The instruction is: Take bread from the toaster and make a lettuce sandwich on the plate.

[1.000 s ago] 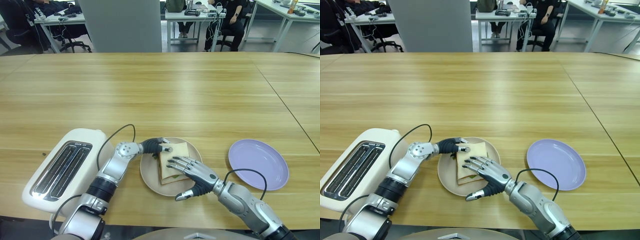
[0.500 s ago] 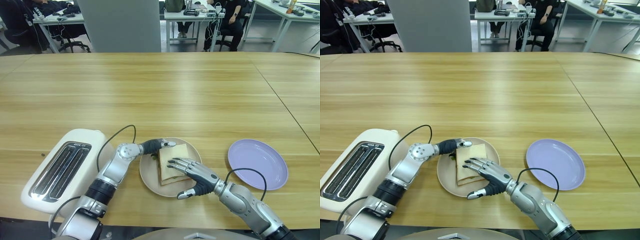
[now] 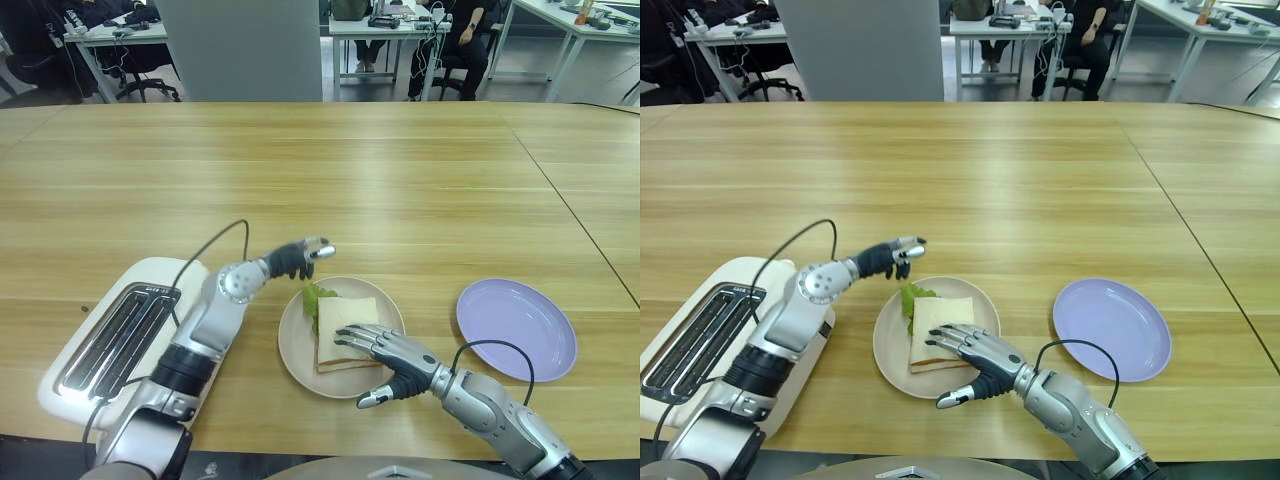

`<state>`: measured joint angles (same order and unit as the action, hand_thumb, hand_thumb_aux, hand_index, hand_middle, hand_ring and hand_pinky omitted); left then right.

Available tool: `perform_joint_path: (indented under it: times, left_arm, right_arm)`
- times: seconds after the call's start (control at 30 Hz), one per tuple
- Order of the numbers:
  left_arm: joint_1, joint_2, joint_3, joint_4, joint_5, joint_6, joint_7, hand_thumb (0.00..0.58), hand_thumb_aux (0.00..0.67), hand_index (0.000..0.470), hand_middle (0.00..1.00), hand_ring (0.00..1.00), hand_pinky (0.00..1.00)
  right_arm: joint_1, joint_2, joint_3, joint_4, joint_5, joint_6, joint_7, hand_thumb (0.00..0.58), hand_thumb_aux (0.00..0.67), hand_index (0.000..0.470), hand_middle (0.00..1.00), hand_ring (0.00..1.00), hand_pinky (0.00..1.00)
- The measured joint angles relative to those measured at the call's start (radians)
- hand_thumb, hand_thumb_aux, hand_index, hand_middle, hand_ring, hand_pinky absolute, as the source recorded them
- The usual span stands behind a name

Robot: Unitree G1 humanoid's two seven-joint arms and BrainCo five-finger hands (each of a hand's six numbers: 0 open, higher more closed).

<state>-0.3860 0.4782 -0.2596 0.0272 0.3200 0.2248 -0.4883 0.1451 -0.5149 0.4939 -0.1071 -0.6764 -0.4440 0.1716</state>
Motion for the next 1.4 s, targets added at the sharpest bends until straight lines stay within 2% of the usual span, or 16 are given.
perform_joint_path:
  times: [0.3,0.43,0.53,0.57,0.6,0.7,0.73,0.77,0.8,0.83,0.87,0.9,0.93,0.97,1.13,1.4]
  left_arm:
    - [0.006,-0.024,0.097,-0.231,-0.038,0.067,0.025,0.0,0.0,0.0,0.59,0.59,0.59]
    - [0.075,-0.071,0.108,-0.325,-0.112,0.112,0.002,0.0,0.0,0.0,0.55,0.55,0.55]
    - [0.182,-0.125,0.163,-0.434,-0.179,0.129,0.025,0.0,0.0,0.0,0.31,0.31,0.31]
    - [0.213,-0.149,0.178,-0.464,-0.198,0.128,0.037,0.0,0.0,0.0,0.31,0.31,0.31]
    - [0.277,-0.182,0.197,-0.516,-0.226,0.117,0.055,0.0,0.0,0.0,0.2,0.2,0.2]
    - [0.492,-0.263,0.219,-0.626,-0.28,0.044,0.113,0.0,0.0,0.0,0.35,0.35,0.35]
    - [0.557,-0.277,0.212,-0.645,-0.286,0.02,0.124,0.0,0.0,0.0,0.47,0.47,0.47]
    - [0.634,-0.295,0.203,-0.659,-0.297,-0.012,0.138,0.0,0.0,0.0,0.49,0.49,0.49]
    - [0.696,-0.307,0.199,-0.679,-0.302,-0.044,0.149,0.278,0.187,0.128,0.58,0.58,0.58]
    - [0.791,-0.326,0.178,-0.697,-0.309,-0.088,0.162,0.516,0.447,0.307,0.65,0.65,0.65]
    - [0.864,-0.332,0.155,-0.71,-0.315,-0.128,0.169,0.576,0.612,0.42,0.75,0.75,0.75]
    - [0.945,-0.333,0.128,-0.721,-0.317,-0.171,0.174,0.58,0.67,0.46,1.0,1.0,1.0]
    - [1.01,-0.333,0.106,-0.73,-0.319,-0.207,0.176,0.58,0.67,0.46,1.0,1.0,1.0]
    - [1.075,-0.331,0.087,-0.741,-0.323,-0.247,0.177,0.58,0.67,0.46,1.0,1.0,1.0]
    - [1.231,-0.292,0.075,-0.736,-0.398,-0.358,0.156,0.58,0.67,0.46,1.0,1.0,1.0]
    - [1.234,-0.23,0.042,-0.497,-0.336,-0.406,0.15,0.58,0.67,0.46,1.0,1.0,1.0]
  right_arm:
    - [0.0,0.002,0.0,0.006,0.0,-0.001,0.0,0.0,0.0,0.0,0.04,0.04,0.04]
    - [-0.001,0.015,-0.003,-0.001,0.005,0.003,0.0,0.0,0.0,0.0,0.04,0.04,0.04]
    - [0.04,0.045,-0.03,-0.044,0.083,0.045,0.022,0.0,0.0,0.0,0.04,0.04,0.04]
    - [0.057,0.06,-0.039,-0.059,0.113,0.061,0.032,0.0,0.0,0.0,0.04,0.04,0.04]
    - [0.079,0.084,-0.051,-0.083,0.173,0.092,0.05,0.0,0.0,0.0,0.04,0.04,0.04]
    - [0.152,0.16,-0.094,-0.173,0.388,0.176,0.09,0.0,0.0,0.0,0.08,0.08,0.08]
    - [0.175,0.181,-0.106,-0.204,0.442,0.192,0.095,0.0,0.0,0.0,0.22,0.22,0.22]
    - [0.193,0.206,-0.107,-0.239,0.511,0.215,0.101,0.0,0.0,0.0,0.32,0.32,0.32]
    - [0.209,0.223,-0.113,-0.274,0.557,0.226,0.105,0.128,0.079,0.054,0.52,0.52,0.52]
    - [0.237,0.239,-0.116,-0.308,0.608,0.238,0.107,0.334,0.234,0.161,0.56,0.56,0.56]
    - [0.258,0.245,-0.117,-0.328,0.635,0.24,0.109,0.46,0.365,0.251,0.61,0.61,0.61]
    - [0.28,0.247,-0.116,-0.346,0.657,0.24,0.111,0.517,0.449,0.308,0.74,0.74,0.74]
    - [0.295,0.245,-0.116,-0.356,0.671,0.239,0.115,0.568,0.573,0.393,0.83,0.83,0.83]
    - [0.312,0.245,-0.116,-0.358,0.68,0.233,0.118,0.58,0.67,0.46,1.0,1.0,1.0]
    - [0.409,0.234,-0.103,-0.322,0.712,0.193,0.142,0.58,0.67,0.46,1.0,1.0,1.0]
    - [0.449,0.229,-0.053,-0.13,0.678,0.219,0.163,0.58,0.67,0.46,1.0,1.0,1.0]
